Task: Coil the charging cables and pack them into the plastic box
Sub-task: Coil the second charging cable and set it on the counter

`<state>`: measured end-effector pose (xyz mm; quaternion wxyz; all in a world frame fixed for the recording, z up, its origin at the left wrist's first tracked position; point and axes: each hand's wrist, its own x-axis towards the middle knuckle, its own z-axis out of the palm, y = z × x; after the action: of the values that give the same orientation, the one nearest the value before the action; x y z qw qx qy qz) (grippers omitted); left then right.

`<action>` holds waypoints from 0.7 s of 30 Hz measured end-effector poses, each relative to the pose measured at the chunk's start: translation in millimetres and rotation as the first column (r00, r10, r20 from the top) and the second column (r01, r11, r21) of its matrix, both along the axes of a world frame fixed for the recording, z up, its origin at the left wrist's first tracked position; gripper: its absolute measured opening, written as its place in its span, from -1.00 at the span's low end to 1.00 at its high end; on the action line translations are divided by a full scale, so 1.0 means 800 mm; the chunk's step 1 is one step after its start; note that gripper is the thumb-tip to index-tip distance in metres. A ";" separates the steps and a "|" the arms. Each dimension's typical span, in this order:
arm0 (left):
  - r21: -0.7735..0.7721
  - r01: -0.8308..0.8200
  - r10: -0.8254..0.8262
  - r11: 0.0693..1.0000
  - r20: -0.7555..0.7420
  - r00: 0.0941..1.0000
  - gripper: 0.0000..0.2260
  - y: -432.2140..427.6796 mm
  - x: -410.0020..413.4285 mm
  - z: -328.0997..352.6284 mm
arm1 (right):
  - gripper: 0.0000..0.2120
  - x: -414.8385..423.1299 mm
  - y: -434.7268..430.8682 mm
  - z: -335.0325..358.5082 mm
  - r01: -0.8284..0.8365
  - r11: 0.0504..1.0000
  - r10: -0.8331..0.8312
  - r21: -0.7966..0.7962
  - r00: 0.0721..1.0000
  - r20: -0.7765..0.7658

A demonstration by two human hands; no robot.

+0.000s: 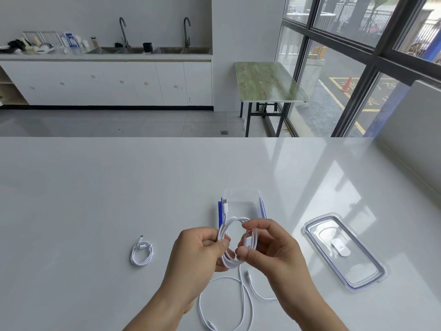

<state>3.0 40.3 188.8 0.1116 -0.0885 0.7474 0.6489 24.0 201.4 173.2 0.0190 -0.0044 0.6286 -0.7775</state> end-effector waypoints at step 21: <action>0.180 0.024 0.009 0.983 -0.184 0.983 -0.92 0.013 0.024 -0.026 | -0.62 -0.012 -0.001 -0.022 0.364 0.826 -0.149 -0.430 0.877 0.456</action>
<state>22.4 50.9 167.7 0.0521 -0.0147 0.6925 0.7194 14.4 200.5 155.6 0.0392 0.2374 0.3804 -0.8930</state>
